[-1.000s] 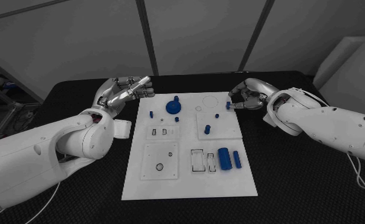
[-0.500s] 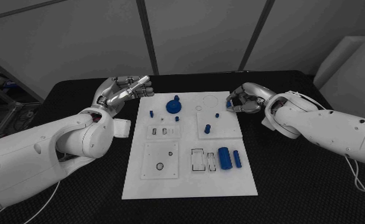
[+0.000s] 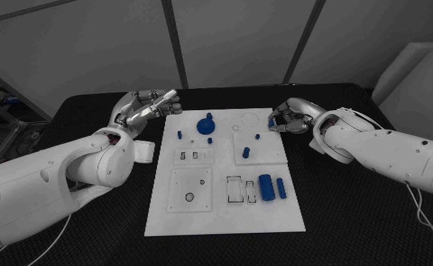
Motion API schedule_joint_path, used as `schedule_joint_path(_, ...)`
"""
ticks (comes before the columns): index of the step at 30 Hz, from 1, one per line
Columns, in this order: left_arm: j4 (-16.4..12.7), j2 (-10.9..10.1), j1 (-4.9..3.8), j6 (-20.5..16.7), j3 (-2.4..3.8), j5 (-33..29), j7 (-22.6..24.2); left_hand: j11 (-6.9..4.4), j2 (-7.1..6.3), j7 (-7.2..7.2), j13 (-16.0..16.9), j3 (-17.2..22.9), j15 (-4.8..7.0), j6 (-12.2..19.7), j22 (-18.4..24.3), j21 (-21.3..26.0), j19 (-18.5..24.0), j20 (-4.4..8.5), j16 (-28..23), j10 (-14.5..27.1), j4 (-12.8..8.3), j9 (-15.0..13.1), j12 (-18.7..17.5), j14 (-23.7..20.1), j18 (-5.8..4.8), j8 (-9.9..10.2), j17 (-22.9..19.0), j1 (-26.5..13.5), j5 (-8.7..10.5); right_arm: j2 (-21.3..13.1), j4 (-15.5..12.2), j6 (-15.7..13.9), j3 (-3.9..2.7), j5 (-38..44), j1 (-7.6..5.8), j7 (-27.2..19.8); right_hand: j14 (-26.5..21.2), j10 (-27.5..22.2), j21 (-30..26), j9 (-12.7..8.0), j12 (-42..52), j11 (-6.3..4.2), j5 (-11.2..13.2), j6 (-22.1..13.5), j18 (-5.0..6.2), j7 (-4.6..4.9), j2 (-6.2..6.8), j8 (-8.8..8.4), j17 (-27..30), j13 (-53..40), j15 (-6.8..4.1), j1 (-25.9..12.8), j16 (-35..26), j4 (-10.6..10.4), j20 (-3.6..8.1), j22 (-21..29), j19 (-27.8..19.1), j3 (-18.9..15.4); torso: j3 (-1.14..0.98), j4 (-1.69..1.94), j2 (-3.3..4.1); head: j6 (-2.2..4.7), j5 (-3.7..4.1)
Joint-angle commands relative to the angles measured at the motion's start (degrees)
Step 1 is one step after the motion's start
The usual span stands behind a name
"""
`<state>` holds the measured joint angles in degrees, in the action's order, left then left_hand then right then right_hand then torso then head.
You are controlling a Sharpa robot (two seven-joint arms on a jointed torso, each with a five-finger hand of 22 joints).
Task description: Assemble the parts on the task board
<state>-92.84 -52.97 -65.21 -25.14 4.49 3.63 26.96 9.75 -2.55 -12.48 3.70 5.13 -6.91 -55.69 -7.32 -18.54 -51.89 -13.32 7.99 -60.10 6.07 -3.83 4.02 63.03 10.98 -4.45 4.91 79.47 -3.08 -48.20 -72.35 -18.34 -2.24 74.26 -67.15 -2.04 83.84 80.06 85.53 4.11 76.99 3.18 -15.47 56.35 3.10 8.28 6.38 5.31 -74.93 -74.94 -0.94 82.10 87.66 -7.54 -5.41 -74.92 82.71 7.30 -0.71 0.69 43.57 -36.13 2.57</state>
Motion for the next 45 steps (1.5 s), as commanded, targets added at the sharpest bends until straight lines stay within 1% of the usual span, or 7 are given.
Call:
schedule_joint_path(1,0.0,0.0,-0.05,0.7,0.05,0.4,0.4,0.05,0.49,-0.3,0.0,0.0,-0.24,-0.2,0.1,0.2,-0.3,0.02,-0.3,-0.1,-0.2,0.0,-0.2,-0.1,-0.58,0.4,-0.1,0.1,0.33,0.1,0.2,0.3,-0.01,0.2,-0.06,-0.1,4.9,0.1,-0.1,0.1,0.3,0.23,0.2,0.4,-0.6,0.09,-0.47,0.4,-9.8,-0.5,0.27,0.1,-0.1,0.0,-0.26,-3.9,0.1,0.5,0.01,0.03,-0.01,0.01,-0.02)
schedule_joint_path(7,0.1,0.0,-0.05,0.7,0.05,0.4,0.4,0.05,0.49,-0.3,0.0,0.0,-0.24,-0.2,0.1,0.2,-0.3,0.02,-0.3,-0.1,-0.2,0.0,-0.2,-0.1,-0.58,0.4,-0.1,0.1,0.33,0.4,0.6,0.2,-0.01,0.2,-0.06,-0.1,5.0,0.3,-0.1,0.1,0.5,0.26,0.5,0.9,-0.62,0.14,-0.78,0.54,-9.9,-0.7,0.3,0.2,-0.1,0.1,-0.28,-4.0,0.1,0.9,-0.01,0.0,0.0,0.03,0.02)
schedule_joint_path(12,0.1,0.0,-0.05,0.7,0.05,0.4,0.4,0.05,0.49,-0.3,0.0,0.0,-0.24,-0.2,0.1,0.2,-0.3,0.02,-0.3,-0.1,-0.2,0.0,-0.2,-0.1,-0.58,0.4,-0.1,0.1,0.33,0.6,0.9,0.3,-0.02,0.2,-0.06,0.0,5.0,0.5,0.0,0.4,0.8,0.08,1.2,3.0,-0.64,-0.12,-1.69,1.42,-10.0,-1.1,0.2,0.5,0.0,0.4,-0.25,-4.1,0.2,2.0,-0.02,-0.04,0.0,0.0,0.09)
schedule_joint_path(26,0.1,0.0,-0.04,0.7,0.05,0.4,0.2,0.14,0.51,-0.43,0.0,0.0,-0.27,-0.1,0.1,0.2,-0.3,0.01,-0.4,0.0,-0.3,0.0,-0.3,-0.1,-0.58,0.5,-0.1,0.1,0.33,1.0,0.9,0.6,-0.02,0.1,-0.06,-0.1,5.0,0.8,0.0,0.5,1.1,-0.24,1.8,4.3,-0.66,-0.54,-1.66,1.96,-10.1,-1.4,-0.05,0.2,0.0,0.6,-0.05,-4.2,0.3,2.5,0.01,0.03,-0.01,-0.19,0.18)
schedule_joint_path(32,0.1,0.0,-0.04,0.8,0.05,0.4,0.2,0.14,0.51,-0.43,0.0,0.0,-0.27,-0.1,0.1,0.2,-0.3,0.01,-0.4,0.0,-0.3,0.0,-0.3,-0.1,-0.58,0.5,-0.1,0.1,0.33,1.1,0.9,0.4,-0.02,-0.1,-0.06,0.3,5.0,0.7,0.0,0.4,1.0,-0.35,2.0,4.5,-0.66,-0.63,-1.15,1.96,-10.0,-1.3,-0.17,-0.5,-0.1,0.5,0.08,-4.2,0.3,2.3,-0.01,0.02,0.0,-0.18,0.11)
schedule_joint_path(40,0.1,0.0,-0.04,0.8,0.05,0.4,0.1,0.18,0.5,-0.48,0.0,0.0,-0.28,0.0,0.1,0.2,-0.3,0.01,-0.5,0.1,-0.3,0.0,-0.3,-0.1,-0.58,0.5,-0.1,0.0,0.33,1.3,0.9,0.3,-0.02,-0.2,-0.06,1.1,4.9,-0.5,-0.3,-0.1,-0.5,0.16,2.8,2.1,-0.54,0.02,0.16,0.63,-9.6,0.3,0.15,-1.9,-0.3,0.1,-0.06,-3.7,-0.1,1.6,-0.02,0.02,-0.01,-0.14,0.14)
schedule_joint_path(45,0.1,0.0,-0.04,0.8,0.05,0.4,0.0,0.18,0.5,-0.48,0.0,0.0,-0.28,0.0,0.1,0.2,-0.3,0.01,-0.5,0.1,-0.3,0.0,-0.3,-0.1,-0.58,0.5,-0.1,0.0,0.33,1.4,0.9,0.0,-0.02,-0.2,-0.06,1.3,4.8,-0.9,-0.4,-0.2,-1.0,0.43,3.0,1.0,-0.48,0.3,0.46,0.1,-9.4,0.7,0.38,-2.3,-0.4,0.0,-0.26,-3.3,-0.3,1.4,-0.01,0.02,-0.01,-0.13,0.16)
